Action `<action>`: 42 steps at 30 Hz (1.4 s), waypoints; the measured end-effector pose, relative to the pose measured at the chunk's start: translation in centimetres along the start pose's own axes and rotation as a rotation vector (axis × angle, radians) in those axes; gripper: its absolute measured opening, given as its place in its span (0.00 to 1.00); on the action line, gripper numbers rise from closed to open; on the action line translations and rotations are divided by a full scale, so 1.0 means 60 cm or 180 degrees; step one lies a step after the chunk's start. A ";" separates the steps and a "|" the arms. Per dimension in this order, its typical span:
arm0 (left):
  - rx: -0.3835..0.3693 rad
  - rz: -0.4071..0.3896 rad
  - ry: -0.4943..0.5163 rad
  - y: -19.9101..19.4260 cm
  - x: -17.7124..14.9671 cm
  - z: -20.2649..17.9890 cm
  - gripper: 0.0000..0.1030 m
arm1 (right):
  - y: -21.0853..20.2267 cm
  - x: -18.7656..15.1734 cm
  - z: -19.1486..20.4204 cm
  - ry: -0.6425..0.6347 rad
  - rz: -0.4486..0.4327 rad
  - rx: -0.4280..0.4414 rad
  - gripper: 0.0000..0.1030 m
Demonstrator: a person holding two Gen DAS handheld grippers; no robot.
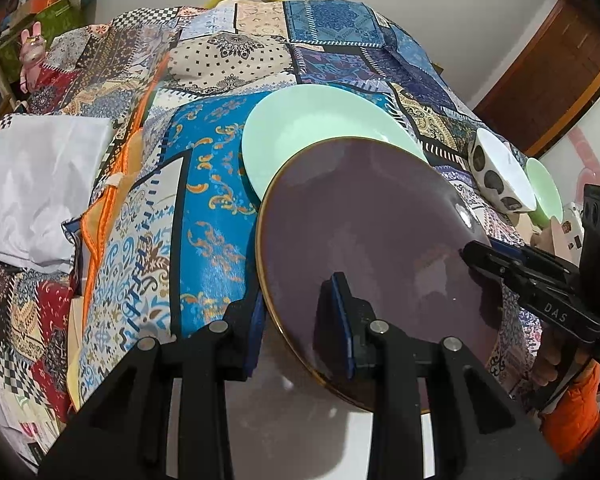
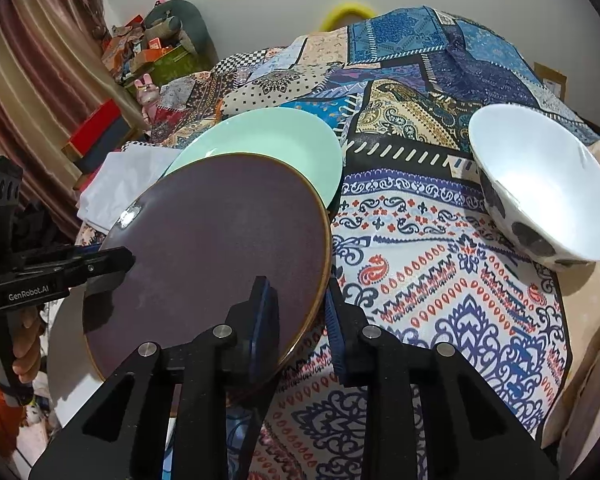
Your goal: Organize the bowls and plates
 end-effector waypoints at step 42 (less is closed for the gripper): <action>0.0039 -0.0482 0.0066 -0.167 -0.028 -0.091 0.30 | -0.160 -0.018 0.028 -0.0144 -0.0523 0.0051 0.22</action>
Point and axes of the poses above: each gripper's, at about its wrist camera, not at the fingertips, and y roughly the way its jaws point, z to its left, x to its top, the point moved 8 cm from there along y, roughly the way its jaws point, and after that the axes turned 14 degrees about x, right-handed, at the moved point
